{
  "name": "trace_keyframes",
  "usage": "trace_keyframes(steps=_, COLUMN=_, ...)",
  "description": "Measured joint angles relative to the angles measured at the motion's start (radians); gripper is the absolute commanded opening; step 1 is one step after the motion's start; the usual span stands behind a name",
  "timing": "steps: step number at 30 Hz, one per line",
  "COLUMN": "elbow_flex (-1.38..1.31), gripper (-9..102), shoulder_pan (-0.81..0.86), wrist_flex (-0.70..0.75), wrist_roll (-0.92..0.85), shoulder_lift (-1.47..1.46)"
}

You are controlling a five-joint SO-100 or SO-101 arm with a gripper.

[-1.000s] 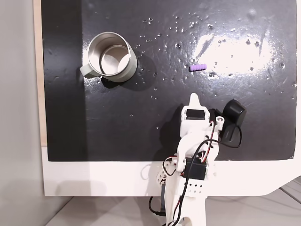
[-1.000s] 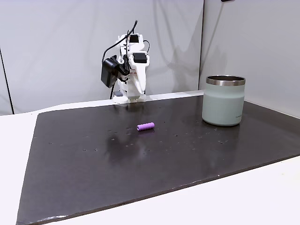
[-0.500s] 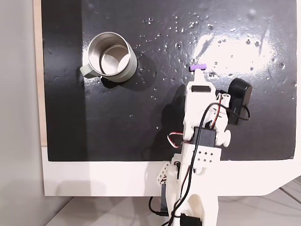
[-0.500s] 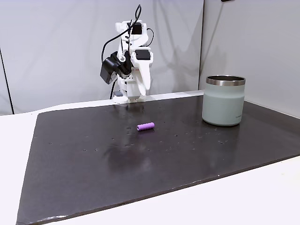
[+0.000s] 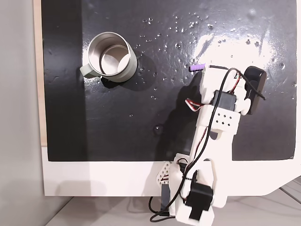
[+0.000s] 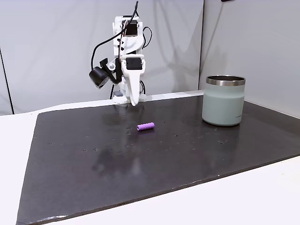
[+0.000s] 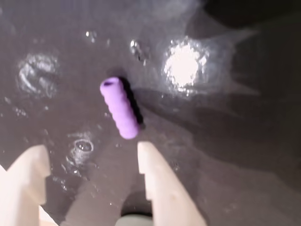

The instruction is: Grasp a pengrip and put it in the cup.

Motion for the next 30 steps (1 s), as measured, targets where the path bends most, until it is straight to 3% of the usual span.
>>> trace_keyframes(steps=30, elbow_flex=-0.293, gripper=19, shoulder_pan=-0.063, wrist_flex=0.041, wrist_roll=-0.040, shoulder_lift=-0.445)
